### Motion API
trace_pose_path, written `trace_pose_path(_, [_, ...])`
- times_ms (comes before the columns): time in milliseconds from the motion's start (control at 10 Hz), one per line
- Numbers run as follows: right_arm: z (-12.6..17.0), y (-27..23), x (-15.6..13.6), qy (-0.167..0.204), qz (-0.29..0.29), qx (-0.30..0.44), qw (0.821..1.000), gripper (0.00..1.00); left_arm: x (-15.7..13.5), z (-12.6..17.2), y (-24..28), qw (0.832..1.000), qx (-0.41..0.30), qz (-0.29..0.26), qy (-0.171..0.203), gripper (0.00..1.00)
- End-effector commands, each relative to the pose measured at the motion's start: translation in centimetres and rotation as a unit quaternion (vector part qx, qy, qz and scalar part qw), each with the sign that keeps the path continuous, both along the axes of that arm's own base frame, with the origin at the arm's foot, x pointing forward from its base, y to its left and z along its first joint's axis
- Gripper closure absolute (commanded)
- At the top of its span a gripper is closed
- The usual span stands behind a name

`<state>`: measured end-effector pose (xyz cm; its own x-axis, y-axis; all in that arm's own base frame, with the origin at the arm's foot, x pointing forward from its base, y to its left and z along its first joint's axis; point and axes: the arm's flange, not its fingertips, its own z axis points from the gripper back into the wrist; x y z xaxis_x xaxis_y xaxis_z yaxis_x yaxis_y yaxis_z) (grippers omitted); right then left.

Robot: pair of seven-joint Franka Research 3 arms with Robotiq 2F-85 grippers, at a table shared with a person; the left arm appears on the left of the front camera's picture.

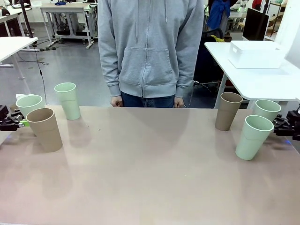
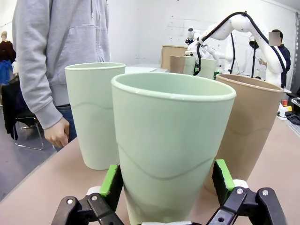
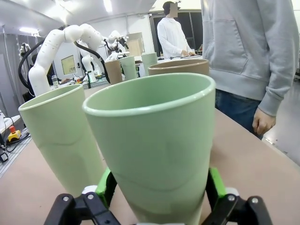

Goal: Stack the cups and store them in the basket.
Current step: Pick up two Reusable plastic cups , one in each hand.

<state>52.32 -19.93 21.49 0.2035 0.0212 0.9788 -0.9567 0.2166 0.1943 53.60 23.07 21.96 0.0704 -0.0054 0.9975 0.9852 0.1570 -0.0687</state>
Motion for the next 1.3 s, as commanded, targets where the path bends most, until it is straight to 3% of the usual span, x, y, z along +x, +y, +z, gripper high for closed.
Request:
trace_pose_path(0, [0.5,1.4,0.2,0.006,-0.020,0.004,1.000,0.00,-0.9,0.2,-1.6,1.000,0.011,0.017,-0.024,0.00])
trace_pose_path(1200, [0.1,4.3,1.2,0.023,-0.005,0.012,1.000,0.00,0.4,-0.2,-2.8,1.000,-0.015,0.004,0.010,0.00])
